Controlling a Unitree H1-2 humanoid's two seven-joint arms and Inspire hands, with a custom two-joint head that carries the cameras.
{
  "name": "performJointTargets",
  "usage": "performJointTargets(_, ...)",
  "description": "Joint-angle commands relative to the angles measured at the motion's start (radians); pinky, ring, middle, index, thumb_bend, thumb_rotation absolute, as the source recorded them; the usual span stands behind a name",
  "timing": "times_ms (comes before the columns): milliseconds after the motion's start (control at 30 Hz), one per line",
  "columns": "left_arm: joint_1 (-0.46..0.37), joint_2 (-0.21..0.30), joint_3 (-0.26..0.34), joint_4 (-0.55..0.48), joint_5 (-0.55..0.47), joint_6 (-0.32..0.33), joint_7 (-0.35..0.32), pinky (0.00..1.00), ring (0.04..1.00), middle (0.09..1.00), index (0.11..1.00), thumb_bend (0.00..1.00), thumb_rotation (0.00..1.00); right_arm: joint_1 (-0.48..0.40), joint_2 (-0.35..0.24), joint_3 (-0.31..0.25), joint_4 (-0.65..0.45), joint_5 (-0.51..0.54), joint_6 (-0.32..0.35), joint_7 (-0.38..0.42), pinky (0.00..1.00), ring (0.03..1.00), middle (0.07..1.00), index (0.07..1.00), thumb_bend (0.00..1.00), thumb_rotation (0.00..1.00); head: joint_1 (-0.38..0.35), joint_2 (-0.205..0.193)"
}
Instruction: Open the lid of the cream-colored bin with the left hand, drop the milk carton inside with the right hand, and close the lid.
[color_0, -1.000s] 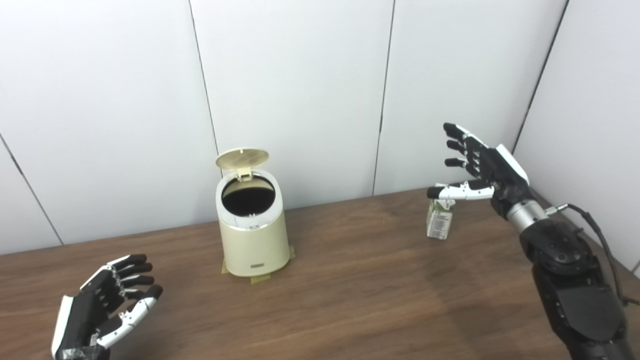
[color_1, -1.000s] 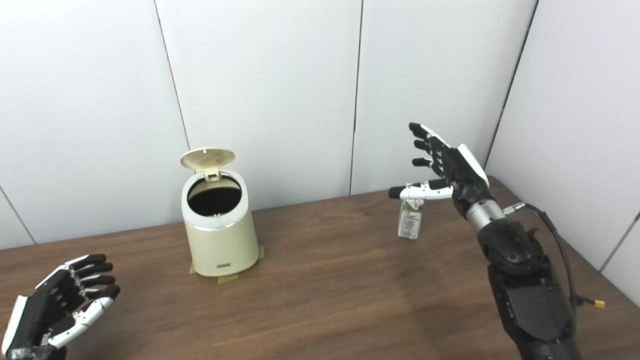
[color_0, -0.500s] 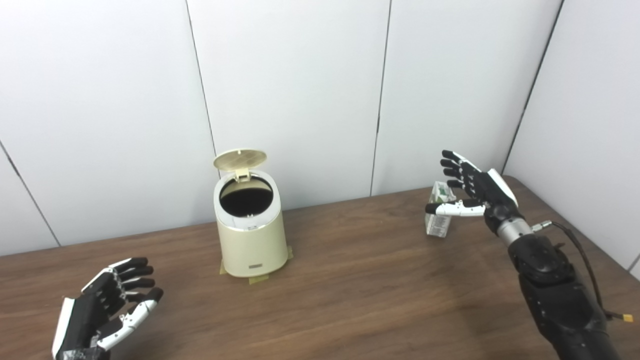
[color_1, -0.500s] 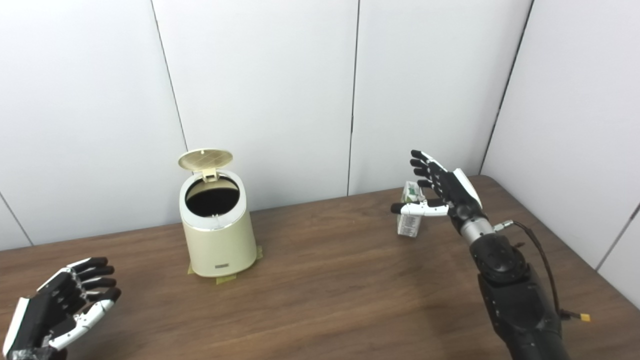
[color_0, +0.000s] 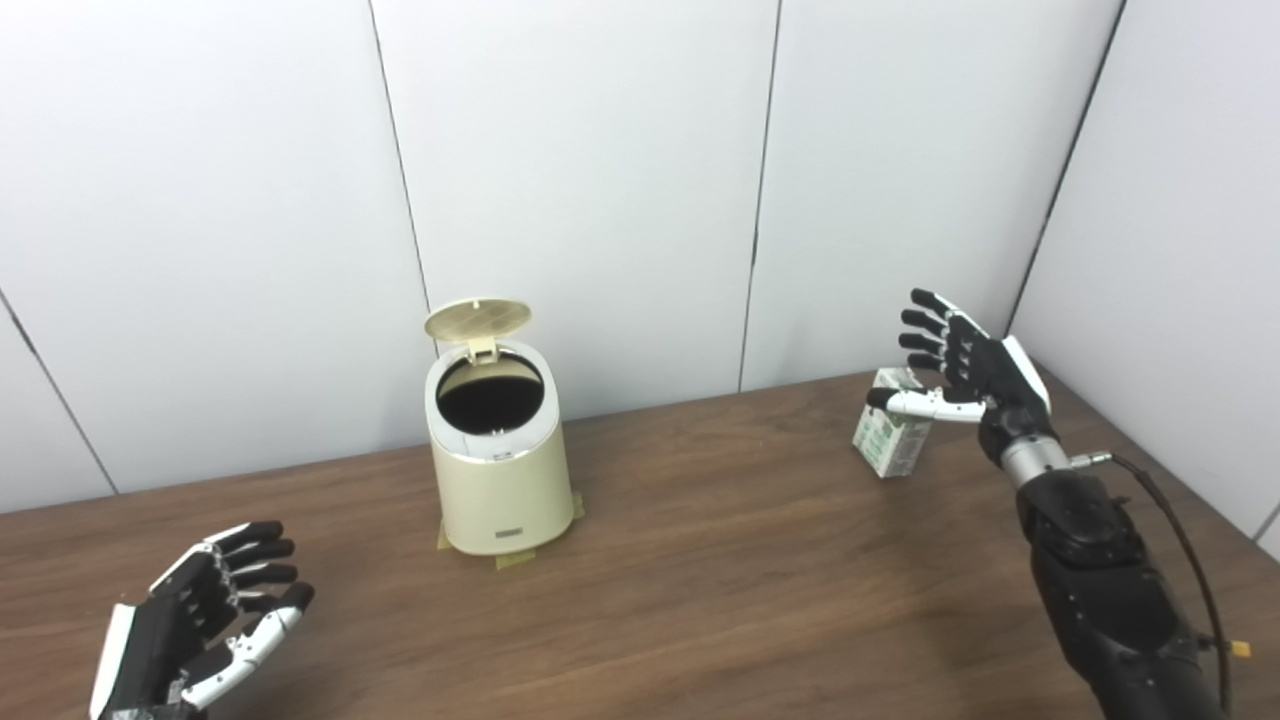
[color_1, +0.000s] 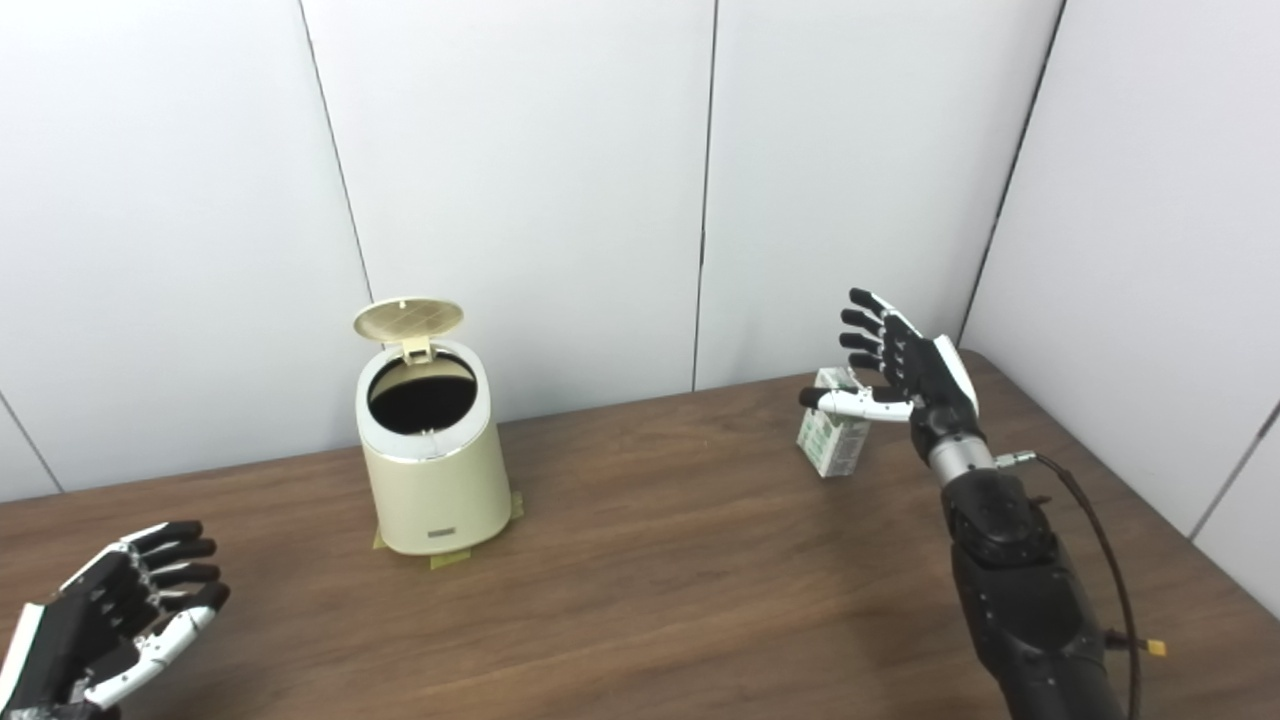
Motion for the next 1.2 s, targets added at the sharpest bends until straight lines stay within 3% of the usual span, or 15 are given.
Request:
performJointTargets(0, -0.032, 0.012, 0.004, -0.02, -0.018, -0.017, -0.004, 0.5, 0.621, 0.672, 0.684, 0.54, 0.0, -0.038, -0.039, -0.028, -0.063, 0.023, -0.065, -0.01, 0.64, 0.683, 0.795, 0.828, 0.73, 0.0, -0.001, 0.002)
performJointTargets(67, -0.033, 0.012, 0.005, -0.017, -0.021, -0.016, -0.005, 0.5, 0.62, 0.669, 0.684, 0.54, 0.0, -0.04, -0.045, -0.045, -0.106, 0.058, -0.055, 0.005, 0.49, 0.608, 0.745, 0.801, 0.76, 0.05, -0.002, 0.004)
performJointTargets(167, -0.036, 0.011, 0.005, -0.012, -0.019, -0.013, -0.003, 0.5, 0.622, 0.672, 0.684, 0.54, 0.0, -0.054, -0.048, -0.059, -0.178, 0.092, -0.03, 0.012, 0.43, 0.525, 0.678, 0.762, 0.82, 0.08, -0.005, 0.002)
performJointTargets(233, -0.039, 0.011, 0.003, -0.006, -0.008, -0.016, 0.002, 0.51, 0.626, 0.674, 0.686, 0.53, 0.0, -0.062, -0.058, -0.055, -0.213, 0.105, -0.033, 0.032, 0.43, 0.499, 0.678, 0.767, 0.84, 0.1, -0.004, 0.0)
performJointTargets(367, -0.045, 0.012, -0.002, 0.011, 0.001, -0.029, 0.002, 0.51, 0.623, 0.675, 0.685, 0.53, 0.0, -0.071, -0.069, -0.046, -0.273, 0.093, -0.014, 0.037, 0.48, 0.534, 0.69, 0.777, 0.84, 0.12, -0.004, -0.004)
performJointTargets(567, -0.052, 0.012, -0.006, 0.022, 0.0, -0.022, -0.002, 0.51, 0.614, 0.664, 0.677, 0.55, 0.0, -0.085, -0.074, -0.035, -0.265, 0.088, 0.021, 0.046, 0.46, 0.539, 0.711, 0.773, 0.86, 0.12, -0.001, -0.007)
performJointTargets(633, -0.053, 0.014, -0.007, 0.023, 0.005, -0.025, -0.001, 0.52, 0.618, 0.661, 0.671, 0.54, 0.0, -0.078, -0.081, -0.024, -0.259, 0.091, 0.056, 0.063, 0.5, 0.594, 0.748, 0.796, 0.85, 0.13, 0.004, -0.007)
performJointTargets(733, -0.051, 0.016, -0.008, 0.025, 0.007, -0.026, -0.002, 0.49, 0.606, 0.666, 0.676, 0.54, 0.0, -0.057, -0.1, 0.006, -0.277, 0.041, 0.146, 0.067, 0.66, 0.744, 0.848, 0.841, 0.81, 0.12, 0.004, -0.008)
performJointTargets(833, -0.05, 0.017, -0.007, 0.022, 0.011, -0.02, 0.001, 0.47, 0.59, 0.661, 0.677, 0.55, 0.0, -0.046, -0.103, 0.02, -0.281, 0.019, 0.203, 0.066, 0.8, 0.827, 0.896, 0.869, 0.8, 0.08, 0.001, -0.007)
performJointTargets(900, -0.05, 0.02, -0.009, 0.023, 0.014, -0.023, 0.0, 0.47, 0.594, 0.66, 0.677, 0.54, 0.0, -0.044, -0.098, 0.021, -0.259, 0.026, 0.209, 0.071, 0.85, 0.871, 0.918, 0.887, 0.81, 0.07, 0.001, -0.006)
performJointTargets(1033, -0.048, 0.019, -0.007, 0.018, 0.005, -0.014, -0.002, 0.48, 0.602, 0.667, 0.68, 0.55, 0.0, -0.047, -0.105, 0.03, -0.173, 0.034, 0.164, 0.103, 0.85, 0.949, 0.972, 0.937, 0.82, 0.07, 0.002, -0.005)
performJointTargets(1167, -0.048, 0.022, -0.007, 0.026, -0.004, -0.018, -0.009, 0.49, 0.608, 0.67, 0.68, 0.55, 0.0, -0.057, -0.116, 0.046, -0.112, 0.001, 0.137, 0.102, 0.89, 0.949, 0.978, 0.942, 0.79, 0.04, 0.005, -0.004)
